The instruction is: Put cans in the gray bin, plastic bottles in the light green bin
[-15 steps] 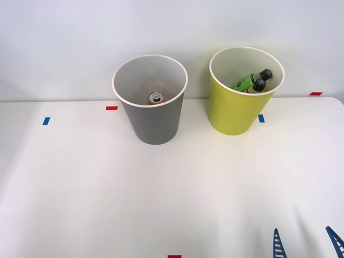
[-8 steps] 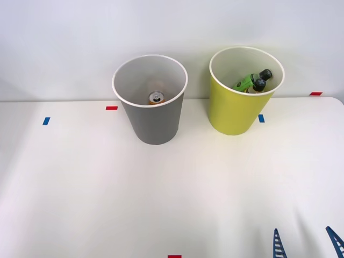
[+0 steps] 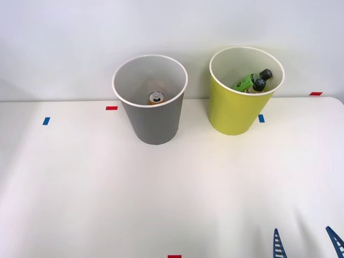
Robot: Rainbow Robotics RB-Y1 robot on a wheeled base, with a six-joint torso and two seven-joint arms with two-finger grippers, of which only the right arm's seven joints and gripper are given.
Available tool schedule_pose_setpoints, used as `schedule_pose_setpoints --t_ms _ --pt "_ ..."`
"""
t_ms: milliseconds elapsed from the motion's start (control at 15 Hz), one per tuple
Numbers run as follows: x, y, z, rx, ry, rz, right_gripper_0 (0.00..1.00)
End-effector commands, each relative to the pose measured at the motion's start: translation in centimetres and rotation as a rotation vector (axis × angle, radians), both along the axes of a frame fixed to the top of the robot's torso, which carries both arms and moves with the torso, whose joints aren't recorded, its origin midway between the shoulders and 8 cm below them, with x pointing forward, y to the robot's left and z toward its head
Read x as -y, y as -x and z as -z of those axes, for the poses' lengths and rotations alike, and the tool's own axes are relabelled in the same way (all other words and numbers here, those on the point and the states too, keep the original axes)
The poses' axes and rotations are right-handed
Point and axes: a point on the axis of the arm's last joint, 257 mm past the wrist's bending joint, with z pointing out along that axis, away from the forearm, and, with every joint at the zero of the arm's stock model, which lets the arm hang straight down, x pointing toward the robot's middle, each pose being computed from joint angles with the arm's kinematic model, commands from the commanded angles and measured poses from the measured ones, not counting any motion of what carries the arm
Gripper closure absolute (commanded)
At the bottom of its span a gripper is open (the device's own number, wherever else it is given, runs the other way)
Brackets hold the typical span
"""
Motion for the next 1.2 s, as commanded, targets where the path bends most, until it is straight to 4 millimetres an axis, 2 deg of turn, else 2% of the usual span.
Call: schedule_pose_setpoints --t_ms 67,1200 --pt "0.0 0.0 0.0 0.0 0.0 0.0 0.0" --pt "0.0 0.0 0.0 0.0 0.0 0.0 0.0"
